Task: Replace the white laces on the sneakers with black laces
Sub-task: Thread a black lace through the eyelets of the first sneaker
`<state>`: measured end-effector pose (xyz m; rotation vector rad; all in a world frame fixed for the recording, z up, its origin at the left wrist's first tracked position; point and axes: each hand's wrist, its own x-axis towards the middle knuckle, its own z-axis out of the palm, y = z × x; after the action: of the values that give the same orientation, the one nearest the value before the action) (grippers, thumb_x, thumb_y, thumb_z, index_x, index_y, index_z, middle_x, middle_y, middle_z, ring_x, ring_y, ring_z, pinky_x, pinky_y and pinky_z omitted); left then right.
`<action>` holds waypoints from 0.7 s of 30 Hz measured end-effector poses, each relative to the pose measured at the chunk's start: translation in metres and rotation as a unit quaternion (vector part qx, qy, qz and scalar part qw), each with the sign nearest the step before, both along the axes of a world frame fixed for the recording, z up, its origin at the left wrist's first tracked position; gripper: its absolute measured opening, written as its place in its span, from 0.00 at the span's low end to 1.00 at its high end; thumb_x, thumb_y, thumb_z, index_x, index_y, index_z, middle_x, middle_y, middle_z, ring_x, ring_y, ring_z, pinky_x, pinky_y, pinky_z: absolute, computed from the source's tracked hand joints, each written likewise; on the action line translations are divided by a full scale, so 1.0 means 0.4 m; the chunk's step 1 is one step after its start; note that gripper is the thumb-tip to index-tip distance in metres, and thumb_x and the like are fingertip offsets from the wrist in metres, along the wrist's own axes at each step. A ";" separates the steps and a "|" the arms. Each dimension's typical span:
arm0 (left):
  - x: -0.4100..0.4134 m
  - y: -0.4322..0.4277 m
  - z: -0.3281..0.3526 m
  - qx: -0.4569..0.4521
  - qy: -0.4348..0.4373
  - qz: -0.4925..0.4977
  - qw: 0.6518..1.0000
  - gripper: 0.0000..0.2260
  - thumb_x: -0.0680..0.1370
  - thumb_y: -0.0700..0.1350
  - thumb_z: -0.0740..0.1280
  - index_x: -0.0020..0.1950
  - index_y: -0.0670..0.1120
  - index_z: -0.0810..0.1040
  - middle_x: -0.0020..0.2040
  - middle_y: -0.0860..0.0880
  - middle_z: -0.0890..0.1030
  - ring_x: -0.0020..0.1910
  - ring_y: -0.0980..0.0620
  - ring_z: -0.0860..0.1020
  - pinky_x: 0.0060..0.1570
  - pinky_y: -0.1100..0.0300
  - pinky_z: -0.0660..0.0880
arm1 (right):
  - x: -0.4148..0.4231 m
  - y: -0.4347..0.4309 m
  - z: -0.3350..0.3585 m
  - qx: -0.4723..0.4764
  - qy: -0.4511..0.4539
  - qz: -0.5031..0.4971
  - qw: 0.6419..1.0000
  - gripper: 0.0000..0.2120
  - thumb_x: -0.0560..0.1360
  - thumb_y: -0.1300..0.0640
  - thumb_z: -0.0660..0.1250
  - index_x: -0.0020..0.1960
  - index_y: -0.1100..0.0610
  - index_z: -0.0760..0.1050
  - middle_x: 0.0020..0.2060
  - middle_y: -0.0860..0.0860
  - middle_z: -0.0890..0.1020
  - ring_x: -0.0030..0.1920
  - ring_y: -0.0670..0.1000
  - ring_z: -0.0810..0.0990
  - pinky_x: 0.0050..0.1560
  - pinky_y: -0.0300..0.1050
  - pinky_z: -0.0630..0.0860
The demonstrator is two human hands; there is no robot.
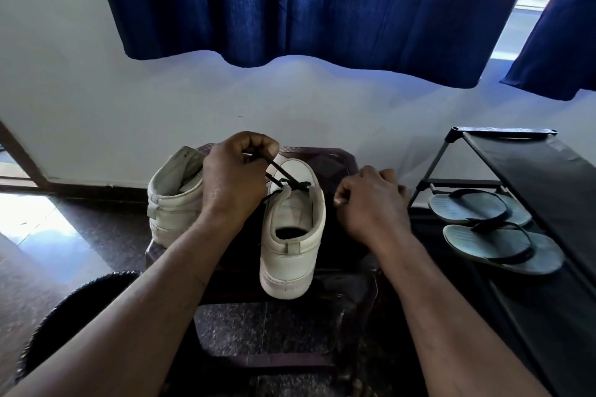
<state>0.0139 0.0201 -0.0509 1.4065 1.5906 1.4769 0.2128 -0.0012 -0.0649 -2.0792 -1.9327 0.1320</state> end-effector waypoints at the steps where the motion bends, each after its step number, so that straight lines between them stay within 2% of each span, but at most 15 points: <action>1: -0.002 0.000 -0.001 -0.005 0.019 0.002 1.000 0.10 0.76 0.38 0.72 0.42 0.54 0.85 0.40 0.61 0.85 0.39 0.59 0.82 0.37 0.72 0.73 | 0.008 -0.004 0.004 -0.020 -0.004 -0.011 1.000 0.05 0.76 0.50 0.68 0.42 0.42 0.77 0.57 0.48 0.77 0.66 0.57 0.68 0.65 0.57 0.64; 3: -0.005 -0.001 0.000 -0.008 0.046 0.002 0.999 0.11 0.76 0.38 0.71 0.42 0.55 0.85 0.40 0.63 0.84 0.39 0.59 0.82 0.36 0.74 0.72 | 0.020 0.002 -0.001 -0.034 0.019 0.001 0.999 0.03 0.77 0.50 0.69 0.44 0.43 0.79 0.57 0.48 0.77 0.67 0.57 0.68 0.66 0.57 0.64; 5: -0.006 0.000 0.004 -0.006 0.049 -0.003 0.999 0.11 0.76 0.39 0.72 0.43 0.55 0.85 0.39 0.63 0.84 0.39 0.57 0.82 0.37 0.72 0.73 | 0.020 0.013 -0.009 -0.003 0.065 0.046 0.997 0.02 0.75 0.48 0.71 0.47 0.43 0.82 0.55 0.44 0.78 0.66 0.55 0.69 0.67 0.56 0.66; 8: 0.000 0.001 0.004 -0.003 0.032 -0.010 0.999 0.08 0.76 0.41 0.74 0.44 0.56 0.85 0.39 0.62 0.85 0.36 0.56 0.81 0.40 0.63 0.77 | -0.011 0.014 -0.007 0.049 0.162 0.079 0.982 0.10 0.71 0.39 0.68 0.50 0.39 0.82 0.53 0.40 0.80 0.63 0.52 0.73 0.66 0.58 0.69; 10: 0.006 -0.003 0.004 -0.001 0.028 -0.013 1.000 0.08 0.76 0.42 0.74 0.44 0.56 0.85 0.38 0.61 0.85 0.35 0.60 0.80 0.41 0.61 0.76 | -0.028 0.015 -0.013 0.053 0.169 0.091 0.980 0.12 0.69 0.35 0.62 0.47 0.37 0.80 0.52 0.39 0.81 0.63 0.52 0.75 0.65 0.58 0.70; 12: 0.009 -0.006 0.004 0.000 0.040 -0.020 0.999 0.09 0.76 0.40 0.73 0.43 0.56 0.85 0.39 0.61 0.85 0.36 0.60 0.81 0.42 0.60 0.77 | -0.034 0.015 -0.016 0.051 0.164 0.092 0.981 0.09 0.68 0.38 0.60 0.43 0.37 0.77 0.51 0.40 0.81 0.62 0.53 0.75 0.64 0.60 0.70; 14: 0.009 -0.006 0.001 -0.003 0.058 -0.019 0.998 0.10 0.75 0.39 0.73 0.42 0.56 0.85 0.38 0.63 0.84 0.38 0.61 0.82 0.43 0.61 0.78 | -0.030 0.011 -0.009 0.045 0.155 0.080 0.984 0.04 0.72 0.44 0.64 0.44 0.40 0.78 0.52 0.41 0.80 0.63 0.53 0.73 0.64 0.59 0.70; 16: 0.006 -0.004 -0.005 -0.007 0.069 -0.017 0.997 0.11 0.75 0.39 0.73 0.42 0.56 0.85 0.38 0.62 0.84 0.38 0.61 0.82 0.43 0.61 0.78 | -0.017 0.006 -0.004 0.017 0.089 0.062 0.994 0.03 0.77 0.50 0.68 0.46 0.42 0.79 0.56 0.43 0.78 0.65 0.54 0.69 0.64 0.55 0.67; 19: 0.005 0.002 -0.017 -0.018 0.086 -0.029 0.996 0.09 0.75 0.41 0.74 0.42 0.56 0.84 0.38 0.62 0.85 0.38 0.61 0.83 0.44 0.61 0.78 | 0.006 -0.003 0.003 -0.045 -0.015 0.020 0.999 0.04 0.79 0.48 0.68 0.48 0.45 0.81 0.60 0.48 0.76 0.68 0.56 0.67 0.65 0.57 0.64; 21: 0.004 0.003 -0.022 -0.026 0.082 -0.043 0.995 0.09 0.75 0.40 0.74 0.42 0.56 0.84 0.38 0.61 0.85 0.38 0.61 0.83 0.42 0.64 0.75 | 0.018 0.000 0.000 -0.044 -0.001 0.014 0.999 0.04 0.79 0.49 0.68 0.48 0.45 0.81 0.59 0.48 0.77 0.67 0.57 0.67 0.65 0.57 0.64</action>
<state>0.0156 0.0214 -0.0597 1.5797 1.6328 1.2907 0.2200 -0.0011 -0.0650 -2.1086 -1.9911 0.2237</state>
